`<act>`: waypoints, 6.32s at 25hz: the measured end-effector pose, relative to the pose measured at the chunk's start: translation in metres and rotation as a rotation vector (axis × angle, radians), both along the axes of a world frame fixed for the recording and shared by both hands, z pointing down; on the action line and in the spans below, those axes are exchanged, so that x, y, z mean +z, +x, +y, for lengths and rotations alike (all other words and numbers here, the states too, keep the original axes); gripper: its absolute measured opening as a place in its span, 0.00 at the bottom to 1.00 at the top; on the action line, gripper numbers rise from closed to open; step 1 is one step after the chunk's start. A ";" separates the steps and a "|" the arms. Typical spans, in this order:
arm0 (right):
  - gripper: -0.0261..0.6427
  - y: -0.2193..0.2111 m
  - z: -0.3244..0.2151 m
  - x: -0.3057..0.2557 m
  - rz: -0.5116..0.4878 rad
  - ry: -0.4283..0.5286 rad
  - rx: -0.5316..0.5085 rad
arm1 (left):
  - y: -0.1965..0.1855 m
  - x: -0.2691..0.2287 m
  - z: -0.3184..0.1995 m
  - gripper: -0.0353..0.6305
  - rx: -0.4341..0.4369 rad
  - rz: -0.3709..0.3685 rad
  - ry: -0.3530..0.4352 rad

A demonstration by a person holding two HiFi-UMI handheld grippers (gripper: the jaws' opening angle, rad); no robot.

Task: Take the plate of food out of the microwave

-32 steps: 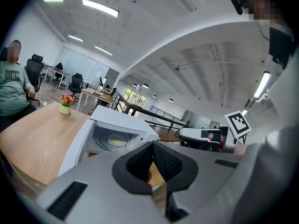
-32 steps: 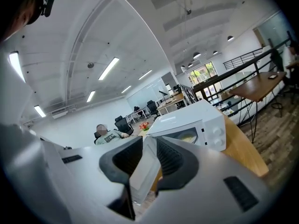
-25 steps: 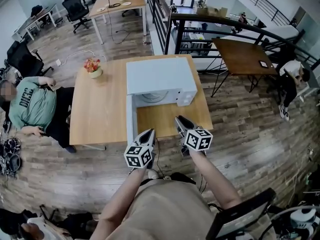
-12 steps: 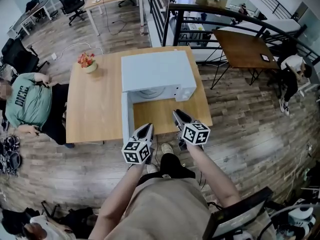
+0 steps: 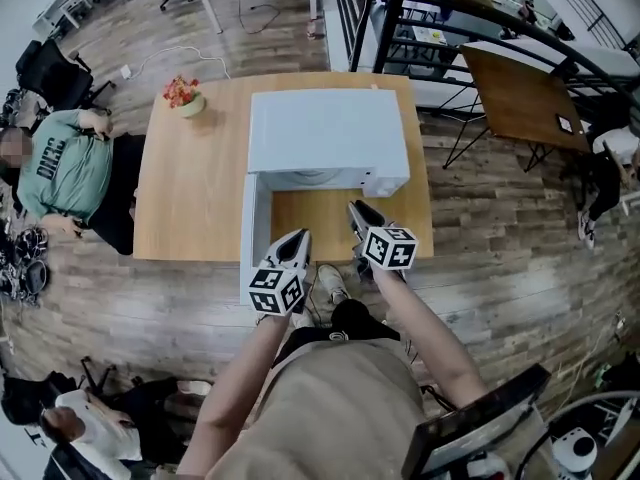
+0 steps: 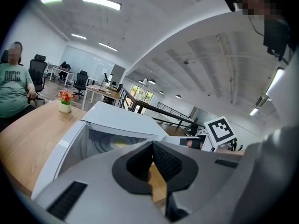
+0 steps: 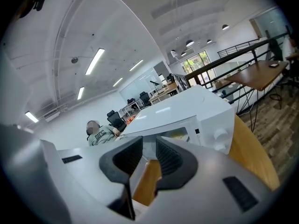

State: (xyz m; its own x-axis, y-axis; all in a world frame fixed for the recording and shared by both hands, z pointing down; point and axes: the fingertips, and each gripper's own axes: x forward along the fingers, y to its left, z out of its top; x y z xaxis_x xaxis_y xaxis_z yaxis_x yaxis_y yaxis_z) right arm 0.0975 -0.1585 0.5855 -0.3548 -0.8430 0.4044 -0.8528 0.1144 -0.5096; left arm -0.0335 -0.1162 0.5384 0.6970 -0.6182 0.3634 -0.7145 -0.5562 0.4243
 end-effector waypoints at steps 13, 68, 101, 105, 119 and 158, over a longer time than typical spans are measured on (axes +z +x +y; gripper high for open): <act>0.17 -0.003 -0.067 0.103 -0.078 -0.128 0.036 | -0.009 0.027 -0.021 0.06 -0.124 -0.074 -0.014; 0.18 0.004 -0.182 0.246 0.046 -0.227 0.371 | -0.046 0.049 -0.055 0.06 -0.036 -0.163 -0.065; 0.32 0.009 -0.173 0.257 0.154 -0.310 0.472 | -0.074 0.057 -0.027 0.06 -0.036 -0.229 -0.071; 0.31 0.006 -0.166 0.251 0.162 -0.285 0.471 | -0.079 0.058 -0.027 0.06 -0.032 -0.221 -0.072; 0.28 -0.002 -0.122 0.247 0.039 -0.260 0.485 | -0.076 0.060 -0.018 0.06 0.018 -0.202 -0.072; 0.07 0.001 -0.108 0.231 -0.548 -0.191 0.516 | -0.053 0.049 -0.001 0.06 0.005 -0.214 -0.043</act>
State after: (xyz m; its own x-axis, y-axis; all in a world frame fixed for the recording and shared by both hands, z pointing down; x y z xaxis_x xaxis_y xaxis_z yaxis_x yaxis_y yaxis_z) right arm 0.0987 -0.2663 0.8168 -0.1277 -0.8891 0.4395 -0.3947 -0.3610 -0.8449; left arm -0.0862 -0.1168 0.5870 0.6044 -0.5955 0.5293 -0.7880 -0.5449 0.2867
